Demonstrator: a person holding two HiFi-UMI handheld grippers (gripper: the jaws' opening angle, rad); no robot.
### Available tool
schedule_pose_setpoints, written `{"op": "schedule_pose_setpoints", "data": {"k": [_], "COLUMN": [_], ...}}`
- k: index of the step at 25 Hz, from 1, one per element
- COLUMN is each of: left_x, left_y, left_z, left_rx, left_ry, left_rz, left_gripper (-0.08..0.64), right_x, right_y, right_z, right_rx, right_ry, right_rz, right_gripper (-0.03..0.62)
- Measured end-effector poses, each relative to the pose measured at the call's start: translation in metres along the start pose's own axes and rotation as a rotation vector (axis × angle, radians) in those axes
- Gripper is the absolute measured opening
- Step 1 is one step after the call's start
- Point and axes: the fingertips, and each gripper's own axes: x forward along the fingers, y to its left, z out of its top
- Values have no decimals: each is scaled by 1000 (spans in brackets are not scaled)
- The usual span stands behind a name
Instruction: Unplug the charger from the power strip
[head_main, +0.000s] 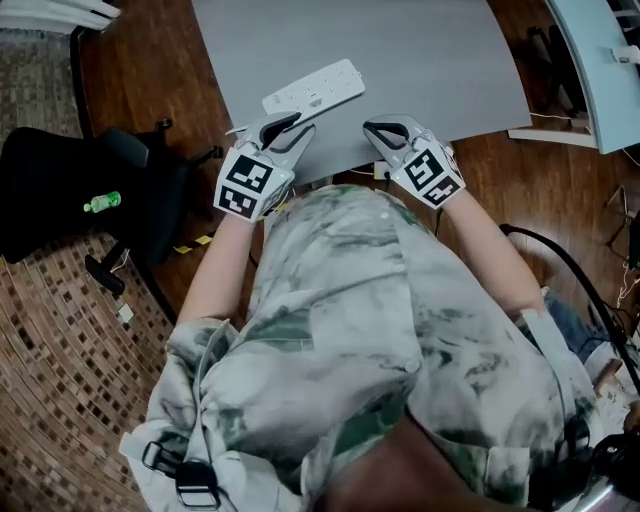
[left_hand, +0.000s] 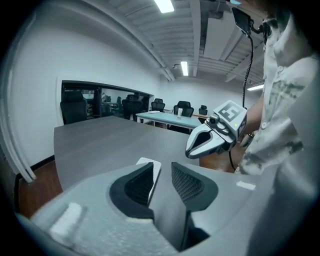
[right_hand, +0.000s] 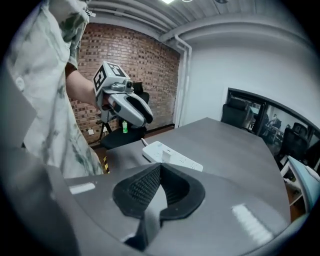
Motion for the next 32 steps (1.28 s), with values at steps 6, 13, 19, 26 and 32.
{"op": "schedule_pose_setpoints", "data": {"k": [6, 13, 19, 26, 32], "left_x": [47, 89, 108, 111, 110], "left_y": [26, 31, 28, 21, 21], "left_z": [-36, -64, -72, -73, -70], "left_rx": [75, 193, 229, 240, 260], "left_ry": [121, 228, 269, 261, 254], "left_rz": [-56, -103, -112, -149, -126], "left_gripper": [135, 149, 146, 104, 100], "right_x": [53, 92, 119, 122, 122], "right_y": [-24, -36, -37, -33, -32], "right_z": [-15, -25, -34, -41, -40], "right_rx": [21, -23, -122, -91, -87], "right_ry": [117, 229, 330, 399, 469], "right_rz": [1, 9, 50, 84, 115], "right_gripper": [6, 6, 6, -3, -3]}}
